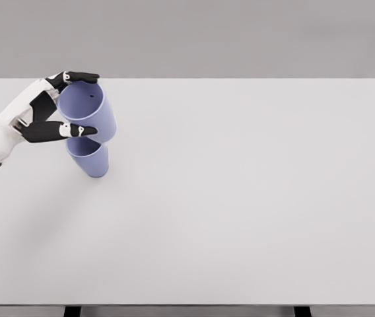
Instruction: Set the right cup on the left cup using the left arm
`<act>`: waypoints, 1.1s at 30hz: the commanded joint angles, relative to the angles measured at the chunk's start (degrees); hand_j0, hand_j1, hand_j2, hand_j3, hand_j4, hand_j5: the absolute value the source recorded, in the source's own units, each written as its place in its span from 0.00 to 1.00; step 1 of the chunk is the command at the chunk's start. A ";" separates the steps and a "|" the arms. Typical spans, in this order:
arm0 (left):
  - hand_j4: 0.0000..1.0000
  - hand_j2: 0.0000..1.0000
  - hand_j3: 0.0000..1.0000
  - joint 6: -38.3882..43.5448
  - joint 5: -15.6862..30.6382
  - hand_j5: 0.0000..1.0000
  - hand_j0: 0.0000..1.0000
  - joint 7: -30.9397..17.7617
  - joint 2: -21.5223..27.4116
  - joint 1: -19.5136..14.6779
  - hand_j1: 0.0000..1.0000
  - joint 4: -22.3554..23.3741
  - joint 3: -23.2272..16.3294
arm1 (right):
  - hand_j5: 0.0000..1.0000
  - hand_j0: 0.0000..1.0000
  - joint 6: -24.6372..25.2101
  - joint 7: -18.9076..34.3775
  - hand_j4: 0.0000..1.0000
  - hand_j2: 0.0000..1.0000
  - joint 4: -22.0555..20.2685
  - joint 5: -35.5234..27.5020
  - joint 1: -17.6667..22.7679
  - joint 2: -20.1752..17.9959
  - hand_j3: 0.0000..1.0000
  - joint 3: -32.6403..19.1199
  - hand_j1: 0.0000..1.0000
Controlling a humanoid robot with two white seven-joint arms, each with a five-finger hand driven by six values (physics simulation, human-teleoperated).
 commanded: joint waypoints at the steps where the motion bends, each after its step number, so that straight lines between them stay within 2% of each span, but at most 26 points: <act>1: 0.69 0.69 0.69 1.44 0.32 0.69 0.69 0.01 0.13 0.00 0.69 0.39 0.31 | 1.00 1.00 -0.01 0.01 1.00 1.00 0.00 0.00 0.00 0.00 1.00 0.00 1.00; 14: 0.70 0.70 0.70 6.02 0.14 0.70 0.70 0.09 0.04 -0.88 0.70 2.94 1.71 | 1.00 1.00 -0.01 0.01 1.00 1.00 0.00 0.00 0.00 0.00 1.00 0.00 1.00; 24: 0.70 0.70 0.70 6.54 0.05 0.70 0.70 0.09 0.13 -1.67 0.70 5.49 1.80 | 1.00 1.00 -0.01 0.01 1.00 1.00 0.00 0.00 0.00 0.00 1.00 0.00 1.00; 30: 0.70 0.70 0.70 7.69 0.58 0.70 0.70 0.09 0.39 -1.67 0.70 4.87 2.24 | 1.00 1.00 -0.01 0.01 1.00 1.00 0.00 0.00 0.00 0.00 1.00 0.00 1.00; 33: 0.70 0.70 0.70 7.60 2.34 0.70 0.70 0.18 2.68 -1.06 0.70 2.94 2.68 | 1.00 1.00 -0.01 0.01 1.00 1.00 0.00 0.00 0.00 0.00 1.00 0.00 1.00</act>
